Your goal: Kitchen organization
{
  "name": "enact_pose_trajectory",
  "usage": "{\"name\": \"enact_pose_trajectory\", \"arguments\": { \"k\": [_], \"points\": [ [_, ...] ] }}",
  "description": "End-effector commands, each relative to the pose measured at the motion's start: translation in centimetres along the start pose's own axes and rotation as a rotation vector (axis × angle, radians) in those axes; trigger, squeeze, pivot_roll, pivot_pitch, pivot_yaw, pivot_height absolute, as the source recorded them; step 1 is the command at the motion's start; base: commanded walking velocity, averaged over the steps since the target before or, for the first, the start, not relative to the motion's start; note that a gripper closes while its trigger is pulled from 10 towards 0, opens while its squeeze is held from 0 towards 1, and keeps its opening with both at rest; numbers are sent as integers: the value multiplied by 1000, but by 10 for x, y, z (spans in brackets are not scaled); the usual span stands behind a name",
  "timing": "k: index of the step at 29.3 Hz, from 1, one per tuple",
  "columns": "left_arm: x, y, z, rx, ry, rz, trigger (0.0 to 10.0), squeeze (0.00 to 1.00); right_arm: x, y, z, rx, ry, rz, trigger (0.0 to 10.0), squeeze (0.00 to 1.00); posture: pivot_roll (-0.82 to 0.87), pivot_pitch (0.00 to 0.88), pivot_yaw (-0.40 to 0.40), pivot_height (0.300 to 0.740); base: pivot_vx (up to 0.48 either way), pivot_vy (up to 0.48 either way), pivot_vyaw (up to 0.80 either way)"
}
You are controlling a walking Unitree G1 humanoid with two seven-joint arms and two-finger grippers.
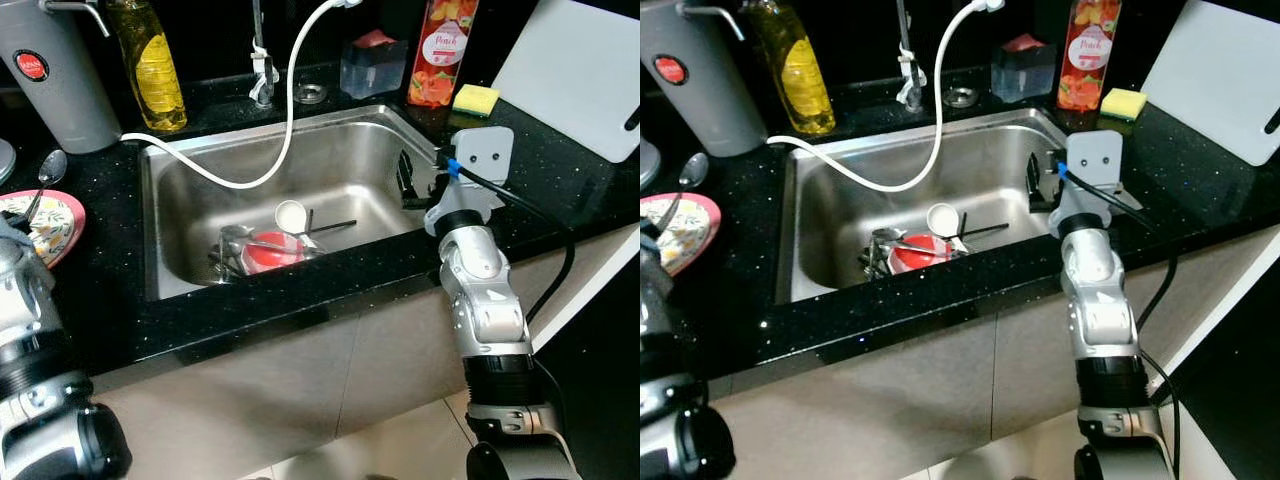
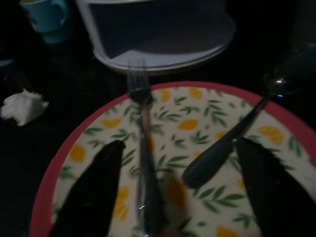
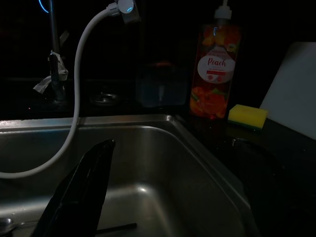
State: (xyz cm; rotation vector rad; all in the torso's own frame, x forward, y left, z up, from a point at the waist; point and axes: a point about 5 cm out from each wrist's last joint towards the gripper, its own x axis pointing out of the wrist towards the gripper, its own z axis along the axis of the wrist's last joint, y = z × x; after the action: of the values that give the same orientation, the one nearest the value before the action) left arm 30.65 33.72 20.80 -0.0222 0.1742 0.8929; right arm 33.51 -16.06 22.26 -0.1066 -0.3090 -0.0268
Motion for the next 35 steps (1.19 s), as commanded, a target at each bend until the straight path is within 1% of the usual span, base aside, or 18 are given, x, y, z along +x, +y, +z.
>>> {"name": "enact_pose_trajectory", "arguments": {
  "k": [1,2,3,4,6,14,16,19,21,22,25,26,29,31,32,33,34,35],
  "points": [
    [5,4,2,36,-1,31,10000,1000,-1,0,-1,4,2,0,10000,0,13,0,25,740,0,0,0],
    [10,4,2,70,5,43,10000,129,-2,0,-1,7,4,-2,10000,0,14,0,27,740,0,0,0],
    [10,4,2,70,5,43,10000,129,-2,0,-1,7,4,-2,10000,0,14,0,27,740,0,0,0],
    [15,4,3,96,7,61,10000,0,-2,1,-2,8,5,-2,10000,0,12,0,31,740,0,0,0],
    [24,5,5,125,7,87,10000,0,-4,3,-2,11,8,-1,10000,0,9,0,34,740,0,0,0],
    [34,7,8,115,19,112,10000,0,-7,1,-3,12,13,-14,10000,0,-11,0,46,740,0,0,0],
    [37,11,8,57,33,130,10000,0,-8,0,-3,11,15,-17,10000,0,-9,0,44,740,0,0,0],
    [42,17,2,-106,99,134,10000,0,-9,1,-3,10,16,-14,10000,0,-14,0,47,740,0,0,0],
    [43,19,0,-182,123,134,10000,0,-10,1,-3,10,18,-13,10000,0,-14,0,45,740,0,0,0],
    [43,19,0,-182,123,134,10000,0,-10,1,-3,10,18,-13,10000,0,-14,0,45,740,0,0,0],
    [47,27,-4,-315,184,159,10000,0,-11,1,-4,10,22,-15,10000,0,-11,0,48,740,0,0,0],
    [48,27,-5,-326,197,159,10000,0,-12,1,-4,9,24,-15,10000,0,-11,0,49,740,0,0,0],
    [49,29,-6,-327,211,161,10000,0,-14,1,-5,9,29,-16,10000,0,-10,0,51,740,0,0,0],
    [50,31,-7,-298,217,179,10000,0,-15,1,-6,11,34,-19,10000,0,-8,0,54,740,0,0,0],
    [50,33,-5,-265,205,189,10000,0,-16,1,-5,10,35,-17,10000,0,-9,0,56,740,0,0,0],
    [50,33,-5,-265,205,189,10000,0,-16,1,-5,10,35,-17,10000,0,-9,0,56,740,0,0,0],
    [50,35,0,-201,165,203,10000,0,-17,1,-6,10,38,-17,10000,0,-5,0,57,740,0,0,0],
    [51,36,4,-173,141,208,10000,0,-18,1,-7,10,43,-19,10000,0,-4,0,57,740,0,0,0]
  ]
}}
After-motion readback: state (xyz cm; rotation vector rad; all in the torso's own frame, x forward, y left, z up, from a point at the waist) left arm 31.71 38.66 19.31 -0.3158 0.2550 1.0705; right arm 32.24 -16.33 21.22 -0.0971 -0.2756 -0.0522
